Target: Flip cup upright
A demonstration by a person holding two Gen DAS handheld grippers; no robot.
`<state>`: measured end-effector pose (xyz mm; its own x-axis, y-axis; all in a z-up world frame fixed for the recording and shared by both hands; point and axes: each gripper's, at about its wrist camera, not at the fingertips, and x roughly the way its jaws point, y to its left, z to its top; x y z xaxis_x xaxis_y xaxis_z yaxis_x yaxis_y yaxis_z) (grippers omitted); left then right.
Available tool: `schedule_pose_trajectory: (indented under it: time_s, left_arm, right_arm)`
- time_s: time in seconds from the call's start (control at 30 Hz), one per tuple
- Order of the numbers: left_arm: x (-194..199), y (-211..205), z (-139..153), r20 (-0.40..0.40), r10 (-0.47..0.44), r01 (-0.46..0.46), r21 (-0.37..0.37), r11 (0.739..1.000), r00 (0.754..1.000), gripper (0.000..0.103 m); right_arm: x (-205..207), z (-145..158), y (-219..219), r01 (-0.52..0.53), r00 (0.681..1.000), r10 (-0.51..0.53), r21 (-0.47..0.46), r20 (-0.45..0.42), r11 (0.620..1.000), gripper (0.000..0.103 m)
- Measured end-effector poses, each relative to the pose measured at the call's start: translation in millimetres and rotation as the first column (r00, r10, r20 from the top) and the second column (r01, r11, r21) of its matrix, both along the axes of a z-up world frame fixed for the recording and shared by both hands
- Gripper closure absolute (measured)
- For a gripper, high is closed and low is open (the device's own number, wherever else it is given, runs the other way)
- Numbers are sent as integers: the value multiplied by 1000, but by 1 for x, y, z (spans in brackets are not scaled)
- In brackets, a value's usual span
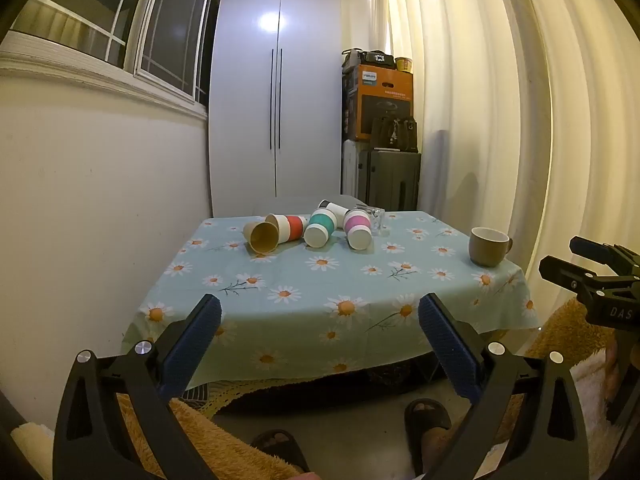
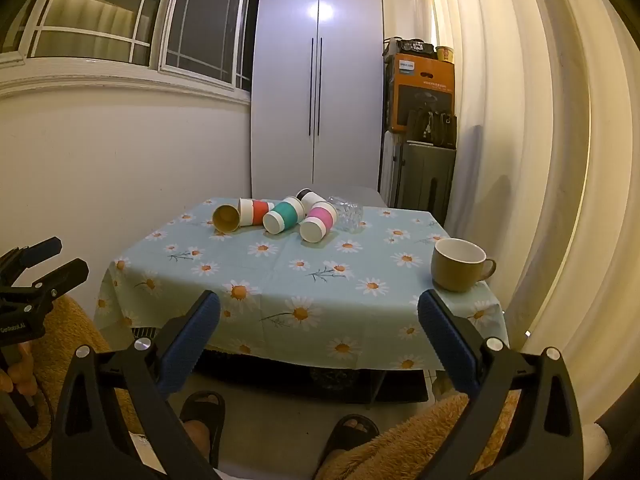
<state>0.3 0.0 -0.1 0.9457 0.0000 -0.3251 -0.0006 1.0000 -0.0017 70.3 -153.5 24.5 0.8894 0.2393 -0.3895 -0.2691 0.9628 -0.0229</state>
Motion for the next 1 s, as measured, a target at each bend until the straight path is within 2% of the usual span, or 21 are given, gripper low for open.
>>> schedule_pose_trajectory:
  time_s: [1.0]
  left_arm:
    - [0, 2, -1, -9, 1, -2, -2, 1000, 1000, 7]
  right_arm:
    - [3, -4, -2, 1, 1000, -1, 1, -1, 1000, 5]
